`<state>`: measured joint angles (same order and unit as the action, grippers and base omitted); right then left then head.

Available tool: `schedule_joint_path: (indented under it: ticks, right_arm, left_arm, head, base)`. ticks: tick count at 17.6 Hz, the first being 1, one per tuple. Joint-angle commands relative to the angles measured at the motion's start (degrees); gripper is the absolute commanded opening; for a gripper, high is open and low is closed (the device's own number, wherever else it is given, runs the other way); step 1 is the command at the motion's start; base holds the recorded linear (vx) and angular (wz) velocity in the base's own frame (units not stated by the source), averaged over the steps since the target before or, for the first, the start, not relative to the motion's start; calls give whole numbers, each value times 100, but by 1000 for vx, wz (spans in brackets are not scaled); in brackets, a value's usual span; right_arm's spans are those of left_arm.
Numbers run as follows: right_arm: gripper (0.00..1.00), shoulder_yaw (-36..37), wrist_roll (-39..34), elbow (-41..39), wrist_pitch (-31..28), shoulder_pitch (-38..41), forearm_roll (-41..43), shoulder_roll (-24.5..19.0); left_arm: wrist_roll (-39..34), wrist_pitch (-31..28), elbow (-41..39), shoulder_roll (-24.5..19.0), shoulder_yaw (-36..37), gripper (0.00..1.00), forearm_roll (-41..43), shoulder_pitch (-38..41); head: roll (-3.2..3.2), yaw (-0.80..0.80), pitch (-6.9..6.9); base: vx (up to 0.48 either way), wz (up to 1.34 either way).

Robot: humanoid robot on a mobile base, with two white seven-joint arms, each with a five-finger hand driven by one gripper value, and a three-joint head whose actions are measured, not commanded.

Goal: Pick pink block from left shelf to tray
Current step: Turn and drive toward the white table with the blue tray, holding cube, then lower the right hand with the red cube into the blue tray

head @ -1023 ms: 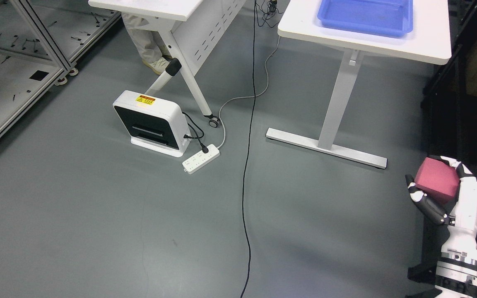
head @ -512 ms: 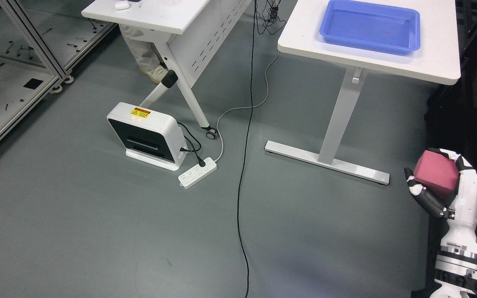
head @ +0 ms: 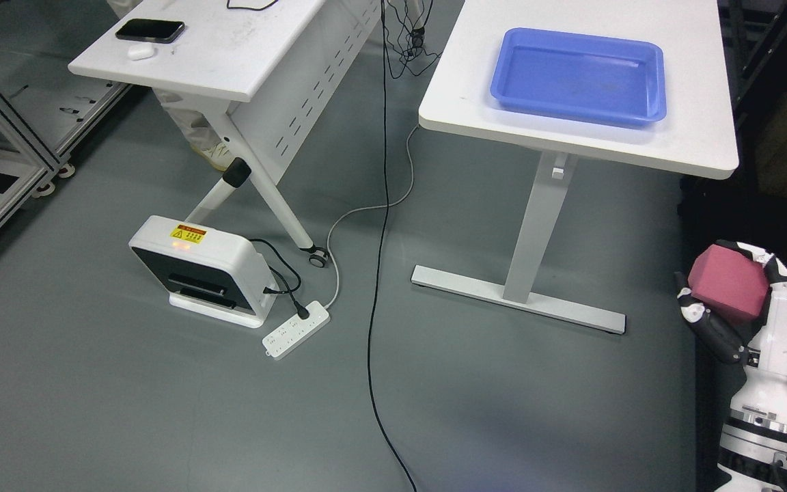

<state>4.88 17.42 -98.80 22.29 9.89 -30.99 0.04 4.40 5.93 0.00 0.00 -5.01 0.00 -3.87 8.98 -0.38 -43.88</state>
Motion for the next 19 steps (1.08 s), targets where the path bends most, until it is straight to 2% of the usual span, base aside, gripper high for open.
schedule_joint_path:
  ticks: [1, 5, 13, 19]
  right_arm:
    - [7, 5, -2, 1, 39, 57, 93, 96]
    - [7, -30, -107, 1, -118, 57, 93, 96]
    - [7, -48, -766, 1, -514, 241, 84, 96]
    - [9, -48, -890, 1, -497, 268, 84, 96]
  left_arm:
    - [-1, -4, -100, -100, 0, 100, -44, 0]
    - [-1, -4, -100, -100, 0, 100, -44, 0]
    - [-1, -4, -100, -100, 0, 100, -44, 0]
    - [-1, -4, -100, -100, 0, 100, -44, 0]
  head:
    - [0, 0, 0]
    - [0, 0, 0]
    - [0, 0, 0]
    - [0, 0, 0]
  base:
    - [295, -113]
    - [297, -27]
    - [292, 42]
    - [264, 43]
